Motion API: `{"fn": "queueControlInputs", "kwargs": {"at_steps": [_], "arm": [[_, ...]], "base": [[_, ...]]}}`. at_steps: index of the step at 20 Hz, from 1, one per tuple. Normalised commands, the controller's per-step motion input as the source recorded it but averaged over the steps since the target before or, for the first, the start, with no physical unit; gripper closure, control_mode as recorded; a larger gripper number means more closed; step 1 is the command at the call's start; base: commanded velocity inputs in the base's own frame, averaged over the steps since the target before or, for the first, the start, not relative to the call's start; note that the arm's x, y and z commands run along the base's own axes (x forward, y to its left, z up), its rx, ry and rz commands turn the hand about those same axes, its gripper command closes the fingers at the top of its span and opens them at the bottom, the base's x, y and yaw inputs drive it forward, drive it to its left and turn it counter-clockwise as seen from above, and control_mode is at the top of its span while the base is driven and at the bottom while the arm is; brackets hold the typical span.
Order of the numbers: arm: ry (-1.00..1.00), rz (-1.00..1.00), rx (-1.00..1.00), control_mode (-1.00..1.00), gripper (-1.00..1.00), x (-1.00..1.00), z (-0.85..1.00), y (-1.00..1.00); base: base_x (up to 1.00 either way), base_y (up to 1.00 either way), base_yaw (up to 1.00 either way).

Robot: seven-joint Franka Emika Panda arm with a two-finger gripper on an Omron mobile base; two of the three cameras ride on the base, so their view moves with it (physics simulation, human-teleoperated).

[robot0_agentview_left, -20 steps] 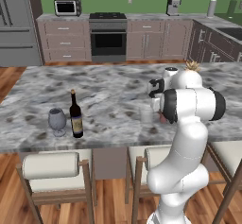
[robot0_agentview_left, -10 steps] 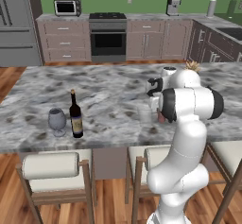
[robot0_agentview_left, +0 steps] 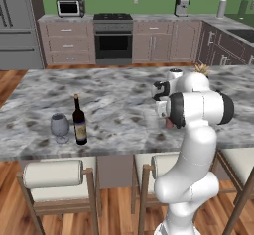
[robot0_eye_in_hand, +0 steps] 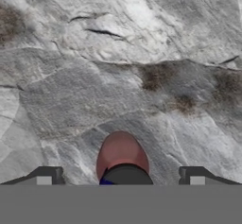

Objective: There is a wine glass and glass cup on the dining counter. Place the wine bottle next to the wine glass and the juice bottle next to the glass cup.

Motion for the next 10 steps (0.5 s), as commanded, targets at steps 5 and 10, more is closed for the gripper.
{"fn": "queueControlInputs", "kwargs": {"at_steps": [5, 10], "arm": [[0.0, 0.0, -0.04, -1.0, -1.0, -0.21, -0.29, 0.08], [0.0, 0.0, -0.04, -1.0, -1.0, -0.24, -0.26, 0.03]], "base": [[0.0, 0.0, 0.0], [0.0, 0.0, 0.0]]}}
